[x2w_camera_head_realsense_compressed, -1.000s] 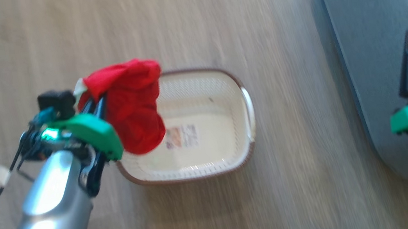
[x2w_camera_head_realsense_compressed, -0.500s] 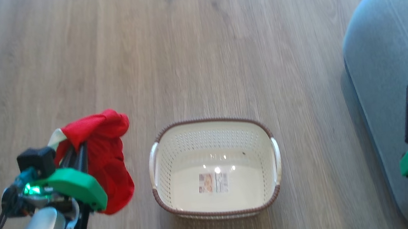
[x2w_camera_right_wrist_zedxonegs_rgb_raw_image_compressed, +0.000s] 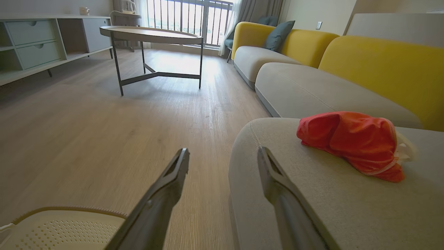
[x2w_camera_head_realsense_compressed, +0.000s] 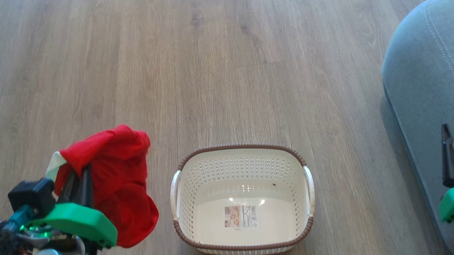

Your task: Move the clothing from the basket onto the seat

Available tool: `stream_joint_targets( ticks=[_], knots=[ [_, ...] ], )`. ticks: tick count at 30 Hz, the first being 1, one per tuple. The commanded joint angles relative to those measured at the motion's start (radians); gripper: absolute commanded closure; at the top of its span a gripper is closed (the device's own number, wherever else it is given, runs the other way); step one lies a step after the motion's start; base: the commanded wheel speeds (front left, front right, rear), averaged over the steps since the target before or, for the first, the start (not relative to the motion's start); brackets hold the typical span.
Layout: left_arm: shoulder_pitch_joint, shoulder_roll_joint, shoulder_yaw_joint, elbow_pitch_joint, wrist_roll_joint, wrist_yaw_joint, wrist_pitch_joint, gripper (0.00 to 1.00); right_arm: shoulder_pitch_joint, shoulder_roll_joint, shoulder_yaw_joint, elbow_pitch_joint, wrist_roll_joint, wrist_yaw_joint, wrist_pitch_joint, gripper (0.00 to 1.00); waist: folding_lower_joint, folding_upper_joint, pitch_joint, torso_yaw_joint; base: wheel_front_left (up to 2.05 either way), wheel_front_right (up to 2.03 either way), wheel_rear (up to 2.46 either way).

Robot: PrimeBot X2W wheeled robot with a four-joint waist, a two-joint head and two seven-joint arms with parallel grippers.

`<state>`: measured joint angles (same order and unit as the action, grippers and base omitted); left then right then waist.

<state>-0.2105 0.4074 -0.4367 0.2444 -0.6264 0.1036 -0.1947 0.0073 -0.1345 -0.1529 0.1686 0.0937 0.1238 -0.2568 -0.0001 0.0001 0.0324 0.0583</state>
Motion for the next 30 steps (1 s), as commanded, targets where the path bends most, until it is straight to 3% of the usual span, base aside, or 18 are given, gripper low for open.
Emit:
stream_joint_targets(
  ticks=[1,30],
  knots=[
    [-0.033,0.044,0.050,-0.040,-0.008,0.008,0.001,1.00,-0.016,-0.022,0.028,-0.026,0.004,0.007,-0.005,0.00,0.0001,-0.0001,0.001,-0.002,0.00,0.00,0.00],
    [-0.033,0.062,0.036,-0.100,-0.012,0.030,0.020,1.00,-0.044,-0.009,0.057,-0.019,0.007,0.007,-0.005,0.00,0.0001,-0.0001,0.021,-0.024,0.00,0.00,0.00]
  ],
)
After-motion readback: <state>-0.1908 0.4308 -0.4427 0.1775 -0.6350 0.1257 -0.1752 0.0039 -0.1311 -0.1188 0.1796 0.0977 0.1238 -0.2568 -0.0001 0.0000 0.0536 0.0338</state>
